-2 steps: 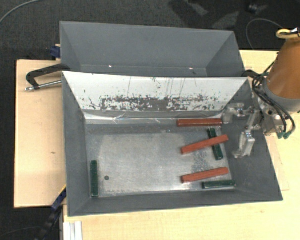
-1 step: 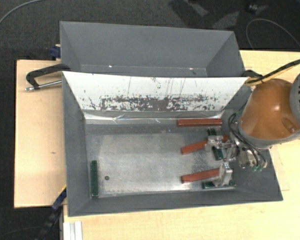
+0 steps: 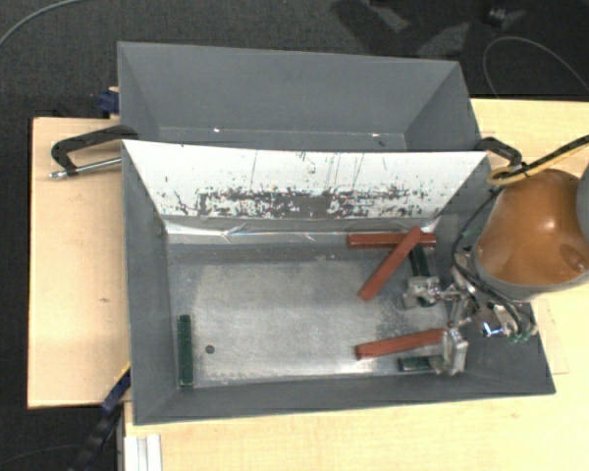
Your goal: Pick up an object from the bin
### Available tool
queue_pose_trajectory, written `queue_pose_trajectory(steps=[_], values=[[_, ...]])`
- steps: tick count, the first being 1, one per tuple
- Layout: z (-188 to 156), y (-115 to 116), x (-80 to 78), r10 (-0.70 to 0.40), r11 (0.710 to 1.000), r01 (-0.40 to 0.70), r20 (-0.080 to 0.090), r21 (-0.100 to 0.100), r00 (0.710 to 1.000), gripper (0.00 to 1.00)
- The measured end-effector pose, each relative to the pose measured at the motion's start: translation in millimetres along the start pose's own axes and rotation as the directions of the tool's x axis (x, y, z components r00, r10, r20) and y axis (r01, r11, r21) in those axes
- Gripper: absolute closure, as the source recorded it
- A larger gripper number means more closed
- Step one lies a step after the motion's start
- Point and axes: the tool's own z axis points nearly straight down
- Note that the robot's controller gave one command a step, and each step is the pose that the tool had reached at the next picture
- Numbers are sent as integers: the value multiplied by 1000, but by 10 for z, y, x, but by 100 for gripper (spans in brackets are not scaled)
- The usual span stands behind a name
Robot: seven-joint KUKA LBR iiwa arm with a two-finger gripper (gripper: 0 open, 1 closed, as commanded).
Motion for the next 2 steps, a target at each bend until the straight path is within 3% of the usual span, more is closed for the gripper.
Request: queue_pose_trajectory(steps=[1, 2], values=[[-16, 6, 15, 1, 1000, -1, -8, -3, 1000, 100], [-1668, -136, -44, -21, 1000, 21, 13, 8, 1000, 100]])
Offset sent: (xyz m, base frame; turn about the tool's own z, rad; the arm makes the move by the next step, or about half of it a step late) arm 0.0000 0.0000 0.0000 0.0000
